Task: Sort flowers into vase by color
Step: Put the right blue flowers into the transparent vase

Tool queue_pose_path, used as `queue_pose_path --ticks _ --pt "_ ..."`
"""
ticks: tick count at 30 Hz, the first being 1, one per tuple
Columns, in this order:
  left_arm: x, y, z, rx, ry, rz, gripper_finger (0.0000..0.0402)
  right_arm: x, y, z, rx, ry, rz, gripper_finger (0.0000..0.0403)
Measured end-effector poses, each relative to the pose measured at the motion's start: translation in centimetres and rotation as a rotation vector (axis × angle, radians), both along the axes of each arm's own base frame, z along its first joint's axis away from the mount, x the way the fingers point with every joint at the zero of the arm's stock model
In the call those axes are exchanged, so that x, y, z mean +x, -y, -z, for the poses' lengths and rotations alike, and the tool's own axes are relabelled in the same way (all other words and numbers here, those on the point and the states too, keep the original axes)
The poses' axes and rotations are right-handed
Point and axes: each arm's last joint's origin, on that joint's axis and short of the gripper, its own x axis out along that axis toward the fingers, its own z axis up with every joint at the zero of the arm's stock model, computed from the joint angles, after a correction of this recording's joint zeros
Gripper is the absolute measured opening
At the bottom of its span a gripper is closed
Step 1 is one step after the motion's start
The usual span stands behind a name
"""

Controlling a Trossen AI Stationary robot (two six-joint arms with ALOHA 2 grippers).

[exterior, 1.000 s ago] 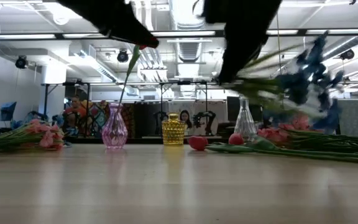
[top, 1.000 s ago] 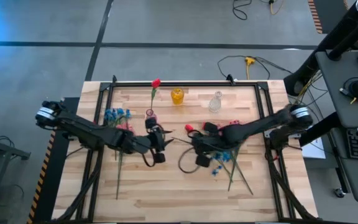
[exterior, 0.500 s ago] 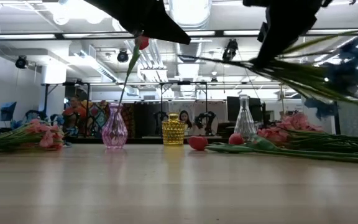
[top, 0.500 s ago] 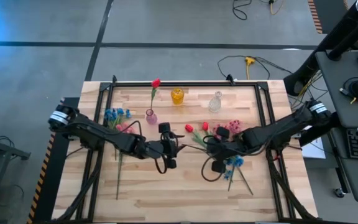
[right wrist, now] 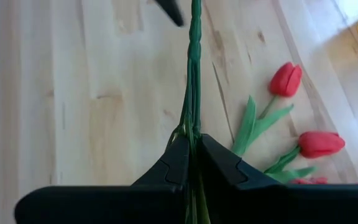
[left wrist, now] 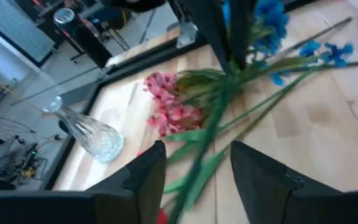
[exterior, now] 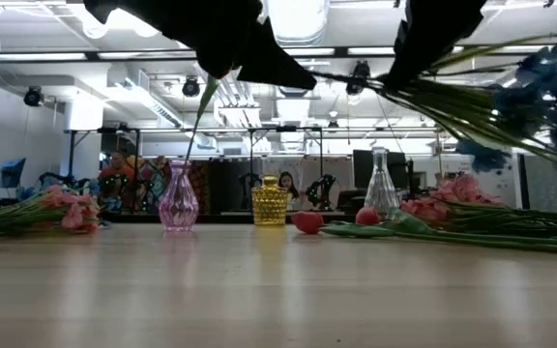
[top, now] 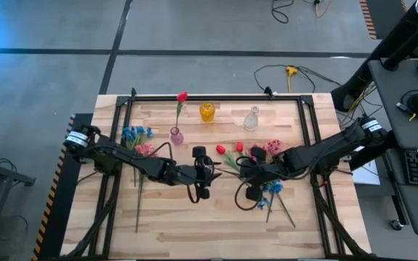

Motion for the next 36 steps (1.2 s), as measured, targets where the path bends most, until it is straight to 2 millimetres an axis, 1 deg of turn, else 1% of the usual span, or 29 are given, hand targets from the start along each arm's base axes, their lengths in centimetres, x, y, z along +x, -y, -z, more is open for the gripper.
queue_pose_path --ticks 4,9,14,18,20,23,29,32,36 --pt "-0.16 -0.07 -0.45 0.026 0.007 -0.007 0.0116 0.07 -0.08 -0.36 0.010 0.001 -0.019 0.0022" --pt "-0.18 -0.08 -0.48 0.026 0.008 -0.008 0.0069 -0.02 -0.05 -0.33 0.011 -0.012 -0.020 0.0022" --pt "-0.20 -0.03 -0.49 0.031 0.006 -0.004 0.0041 -0.10 -0.02 -0.16 0.013 -0.022 -0.013 0.0022" --pt "-0.20 -0.01 -0.48 0.023 0.007 -0.003 0.0029 -0.11 -0.02 -0.15 0.020 -0.022 -0.002 0.0022" --pt "-0.19 0.03 -0.46 0.015 0.006 0.012 0.0029 -0.12 -0.02 -0.14 0.020 -0.023 -0.003 0.0022" --pt "-0.15 0.22 -0.44 -0.017 0.001 0.078 0.0043 -0.11 -0.02 -0.15 0.021 -0.022 -0.003 0.0022" --pt "-0.14 0.27 -0.45 -0.024 0.001 0.093 0.0099 -0.10 -0.02 -0.13 0.020 -0.022 -0.003 0.0022" --pt "-0.13 0.27 -0.46 -0.018 0.000 0.096 0.0120 -0.10 -0.02 -0.13 0.020 -0.022 -0.003 0.0022" --pt "-0.13 0.27 -0.47 -0.015 0.000 0.097 0.0125 -0.10 -0.02 -0.13 0.020 -0.022 -0.003 0.0022"
